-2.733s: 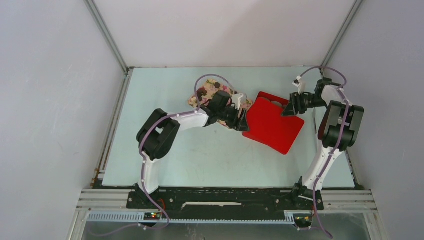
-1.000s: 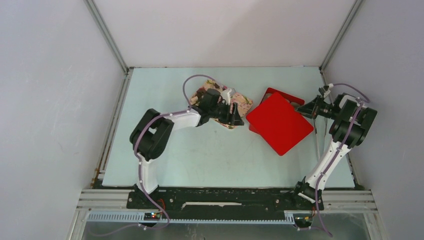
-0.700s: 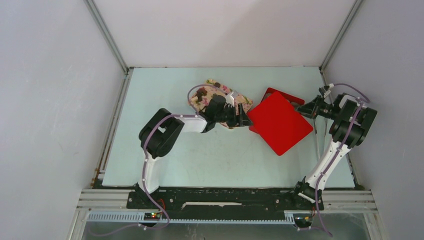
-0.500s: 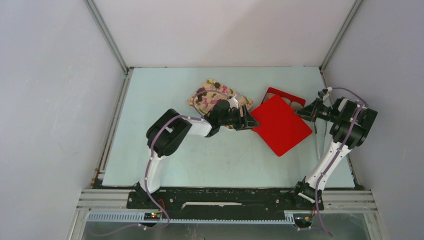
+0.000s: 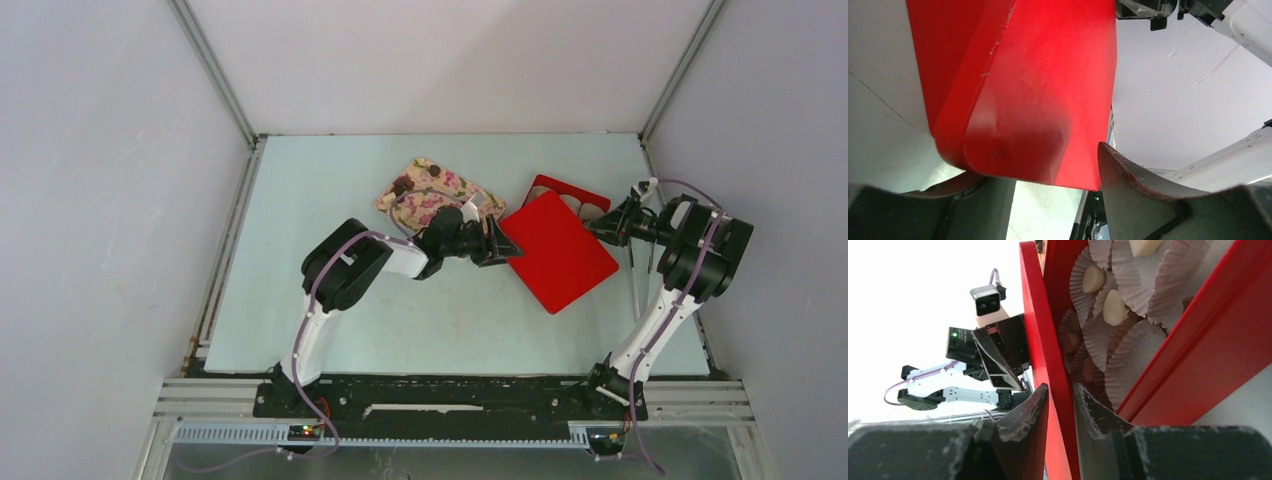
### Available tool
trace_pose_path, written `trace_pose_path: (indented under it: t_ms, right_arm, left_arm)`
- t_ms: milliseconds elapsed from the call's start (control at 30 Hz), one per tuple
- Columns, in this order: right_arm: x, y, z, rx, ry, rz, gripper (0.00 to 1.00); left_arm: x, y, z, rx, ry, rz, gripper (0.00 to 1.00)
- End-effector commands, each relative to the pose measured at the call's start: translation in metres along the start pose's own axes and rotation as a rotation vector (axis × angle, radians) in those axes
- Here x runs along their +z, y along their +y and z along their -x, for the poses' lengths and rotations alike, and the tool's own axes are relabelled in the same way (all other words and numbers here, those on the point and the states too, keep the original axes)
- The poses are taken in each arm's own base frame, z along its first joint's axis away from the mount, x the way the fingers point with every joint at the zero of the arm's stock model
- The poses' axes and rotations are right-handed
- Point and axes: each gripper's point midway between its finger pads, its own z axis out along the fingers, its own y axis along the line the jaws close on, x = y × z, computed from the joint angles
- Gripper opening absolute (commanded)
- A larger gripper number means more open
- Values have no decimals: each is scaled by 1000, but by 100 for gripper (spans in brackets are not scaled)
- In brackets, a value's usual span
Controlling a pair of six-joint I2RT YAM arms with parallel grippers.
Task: Pack the chocolate
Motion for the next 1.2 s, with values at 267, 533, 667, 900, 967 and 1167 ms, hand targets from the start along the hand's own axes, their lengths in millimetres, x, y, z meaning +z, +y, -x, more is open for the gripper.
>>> trace_pose_path:
  t_ms: [267,533,667,900,967,1167]
  right_arm:
    - [2,3,-3,-108,15,-147,33]
    - [8,18,-1,-143,17,-141,36]
    - [4,25,7,-145,-11,-122,36]
    - [-8,20,9,-120,-36,-139,35]
    - [-11,21,9,-115,-46,-134,35]
    - [-22,27,8,-124,-85,-144,35]
  left_arm:
    - [-37,-64,47,58,-56,-106,57]
    - [-32,-57,101,119,-103,-50,53]
    - [-5,-52,126,239,-24,29,53]
    - [30,-14,147,366,-17,164,60]
    - [37,-6,144,423,-6,193,63]
    - [49,7,149,565,-15,276,67]
